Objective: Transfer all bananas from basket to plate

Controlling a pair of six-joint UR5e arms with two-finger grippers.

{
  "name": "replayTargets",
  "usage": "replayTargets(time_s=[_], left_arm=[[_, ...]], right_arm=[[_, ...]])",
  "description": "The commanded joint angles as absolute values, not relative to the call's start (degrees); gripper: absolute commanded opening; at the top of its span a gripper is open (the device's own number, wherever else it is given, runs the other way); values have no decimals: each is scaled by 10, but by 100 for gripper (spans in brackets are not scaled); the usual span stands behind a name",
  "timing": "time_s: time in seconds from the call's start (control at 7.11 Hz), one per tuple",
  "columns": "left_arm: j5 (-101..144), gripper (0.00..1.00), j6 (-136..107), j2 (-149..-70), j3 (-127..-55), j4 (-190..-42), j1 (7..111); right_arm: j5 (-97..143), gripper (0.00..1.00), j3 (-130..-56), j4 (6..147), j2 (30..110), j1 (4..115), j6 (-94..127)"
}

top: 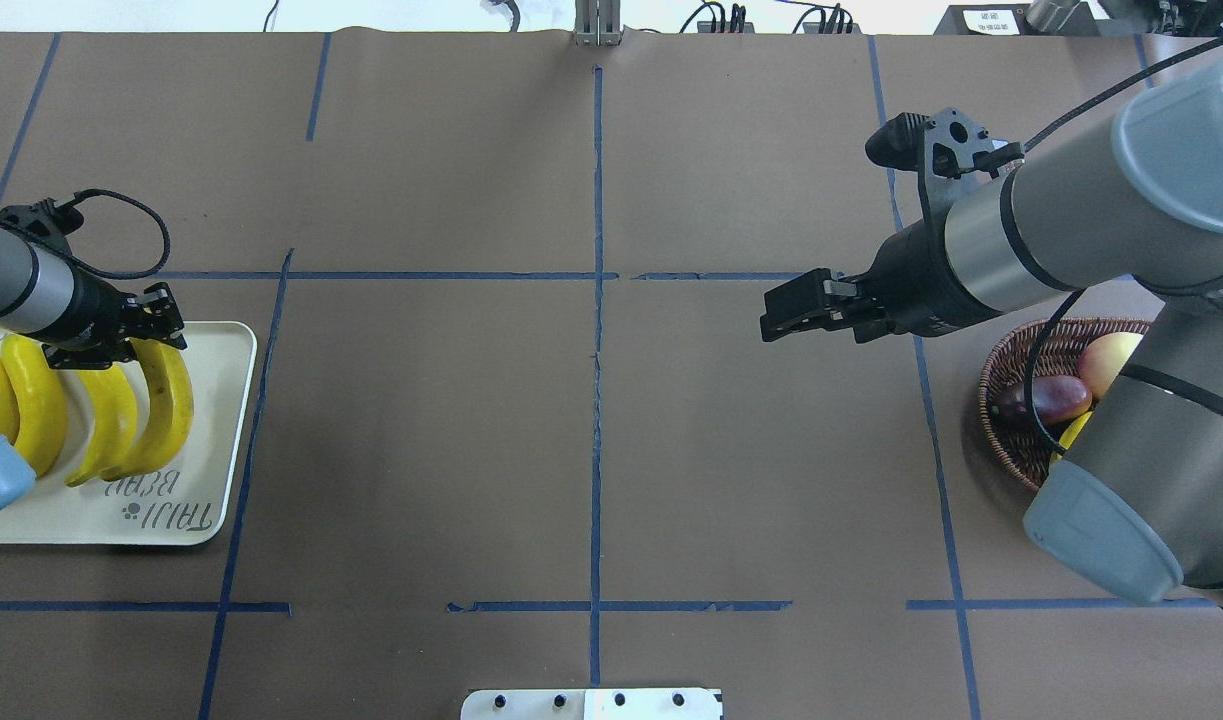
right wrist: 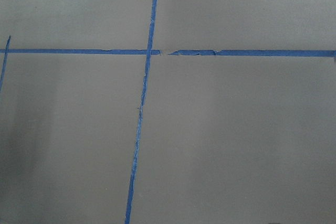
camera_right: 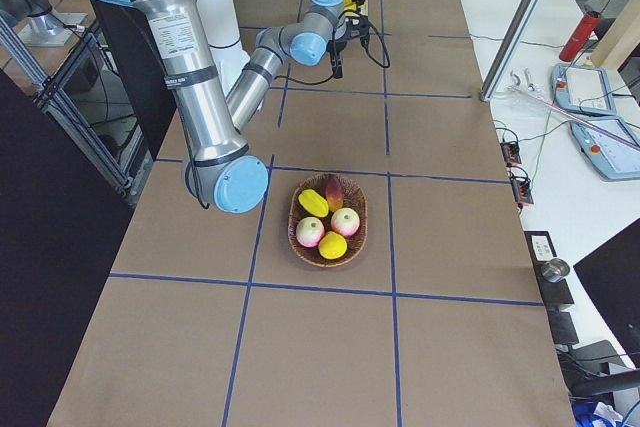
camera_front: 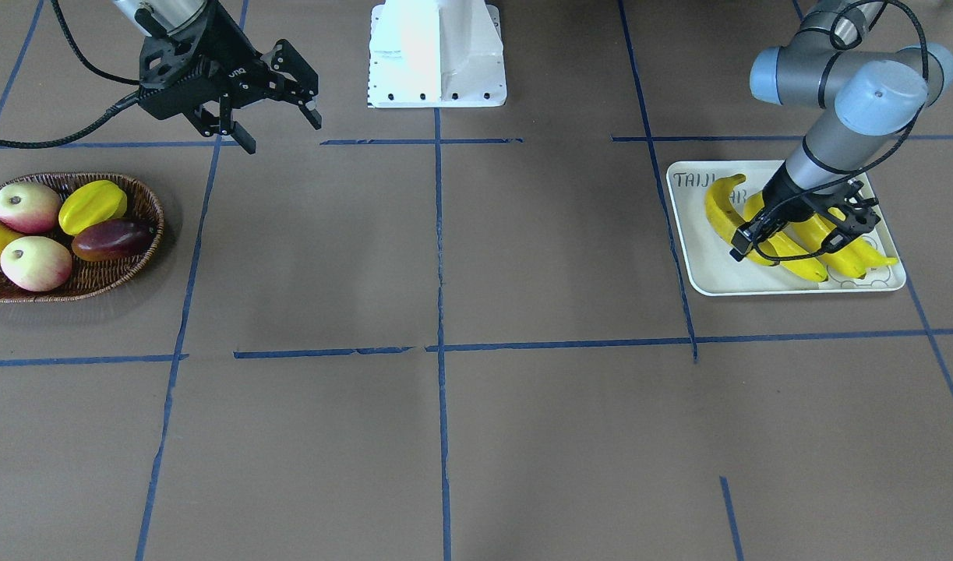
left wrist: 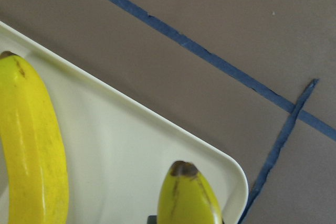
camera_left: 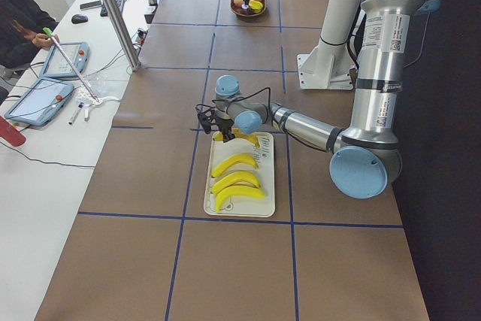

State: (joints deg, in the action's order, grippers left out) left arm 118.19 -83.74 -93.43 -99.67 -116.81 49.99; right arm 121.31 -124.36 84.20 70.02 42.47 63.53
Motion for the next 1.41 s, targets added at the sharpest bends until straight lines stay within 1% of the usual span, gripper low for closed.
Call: replayTargets(time_s=[0.0, 0.28, 0.56, 0.7, 0.98, 1.12, 1.27], left_arm=[[1156, 100, -833, -933, -990, -1171, 497], [1160, 100, -832, -932, -997, -1169, 498], [1188, 100, -818, -935, -1009, -1165, 524], [1189, 100, -731, -926, -1019, -1155, 554], [1189, 100, -492, -910, -1061, -1031, 633], [1190, 100, -382, -909, -1070, -978, 677], [1191, 100, -287, -909, -1068, -936, 722]], right_arm=[[1213, 100, -1244, 842, 700, 426, 635], [1214, 100, -1244, 842, 700, 429, 635], [1228, 100, -1245, 908, 699, 481, 601], [1231, 100, -1244, 936, 709, 503, 541], [1230, 100, -1240, 1025, 739, 559, 361], [1233, 100, -1225, 1028, 774, 616, 266], [1284, 100, -1178, 1029, 792, 687, 182]])
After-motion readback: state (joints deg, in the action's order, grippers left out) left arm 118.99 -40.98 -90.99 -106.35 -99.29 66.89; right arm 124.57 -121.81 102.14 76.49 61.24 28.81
